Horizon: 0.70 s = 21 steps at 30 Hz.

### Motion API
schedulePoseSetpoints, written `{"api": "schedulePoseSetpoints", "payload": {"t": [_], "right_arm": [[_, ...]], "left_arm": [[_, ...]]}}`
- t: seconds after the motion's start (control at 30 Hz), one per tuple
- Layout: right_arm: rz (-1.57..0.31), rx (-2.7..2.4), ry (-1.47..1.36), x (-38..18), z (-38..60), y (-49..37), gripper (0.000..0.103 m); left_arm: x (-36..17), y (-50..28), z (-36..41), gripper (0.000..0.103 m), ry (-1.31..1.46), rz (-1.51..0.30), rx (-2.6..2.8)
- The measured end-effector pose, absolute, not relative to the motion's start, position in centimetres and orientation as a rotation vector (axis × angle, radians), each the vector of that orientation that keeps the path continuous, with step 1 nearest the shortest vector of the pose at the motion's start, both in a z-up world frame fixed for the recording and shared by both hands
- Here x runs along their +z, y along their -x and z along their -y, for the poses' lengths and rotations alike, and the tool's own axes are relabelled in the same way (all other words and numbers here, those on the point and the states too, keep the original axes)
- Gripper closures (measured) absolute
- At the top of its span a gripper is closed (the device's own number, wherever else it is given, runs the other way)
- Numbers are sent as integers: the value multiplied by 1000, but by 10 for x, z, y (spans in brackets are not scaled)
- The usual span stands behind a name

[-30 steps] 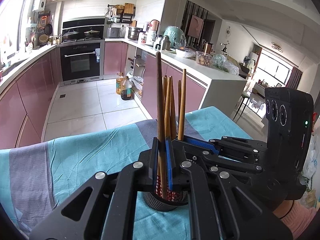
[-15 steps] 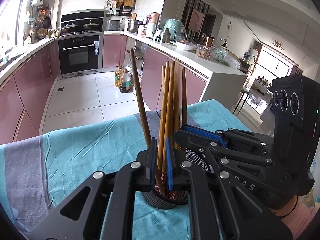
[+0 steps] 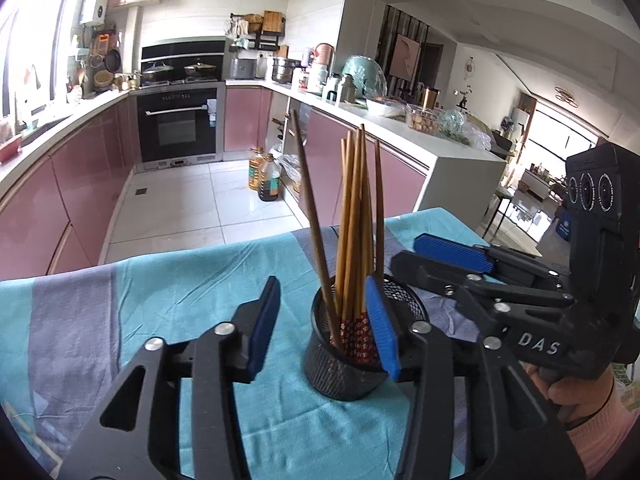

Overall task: Organize utensils
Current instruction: 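Open both grippers to release the chopsticks into the cup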

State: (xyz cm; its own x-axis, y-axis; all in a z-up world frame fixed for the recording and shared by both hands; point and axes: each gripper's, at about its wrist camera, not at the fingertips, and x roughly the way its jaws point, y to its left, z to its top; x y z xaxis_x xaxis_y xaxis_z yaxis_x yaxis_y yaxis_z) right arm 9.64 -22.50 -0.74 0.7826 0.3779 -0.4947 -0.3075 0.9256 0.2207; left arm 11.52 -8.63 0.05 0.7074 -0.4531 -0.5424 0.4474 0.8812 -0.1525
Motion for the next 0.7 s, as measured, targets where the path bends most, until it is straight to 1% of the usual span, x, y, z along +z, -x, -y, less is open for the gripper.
{"api": "schedulePoseSetpoints", "payload": {"t": [0.03, 0.07, 0.13, 0.17, 0.2, 0.23, 0.27, 0.3, 0.33, 0.37, 0.43, 0.7], "right_arm": [[-555, 374, -127, -7, 225, -93, 59], [-551, 375, -126, -6, 224, -90, 54], [-540, 378, -118, -6, 223, -84, 47], [-533, 374, -108, -6, 222, -79, 41], [-528, 366, -101, -6, 222, -76, 33], [-523, 359, -95, -6, 221, -73, 31], [-516, 354, -86, -7, 220, -69, 28], [-511, 352, -82, -7, 220, -65, 22], [-504, 352, -78, -7, 219, -61, 18], [-493, 354, -75, -8, 217, -57, 11], [-478, 359, -59, -9, 213, -49, 7], [-429, 342, -5, -16, 190, -21, 7]], "left_arm": [[1, -112, 82, 46, 15, -594, -484], [1, -109, 78, 43, 15, -583, -473], [2, -102, 70, 31, 21, -568, -452], [2, -98, 65, 22, 32, -559, -433], [3, -94, 60, 18, 41, -549, -420], [2, -91, 53, 16, 47, -541, -402], [2, -86, 47, 11, 53, -534, -384], [2, -82, 41, 6, 61, -525, -366], [1, -76, 34, 6, 67, -510, -350], [0, -72, 28, 6, 65, -502, -336], [-1, -62, 18, 6, 64, -484, -299], [-2, -17, -6, 6, 42, -410, -206]]}}
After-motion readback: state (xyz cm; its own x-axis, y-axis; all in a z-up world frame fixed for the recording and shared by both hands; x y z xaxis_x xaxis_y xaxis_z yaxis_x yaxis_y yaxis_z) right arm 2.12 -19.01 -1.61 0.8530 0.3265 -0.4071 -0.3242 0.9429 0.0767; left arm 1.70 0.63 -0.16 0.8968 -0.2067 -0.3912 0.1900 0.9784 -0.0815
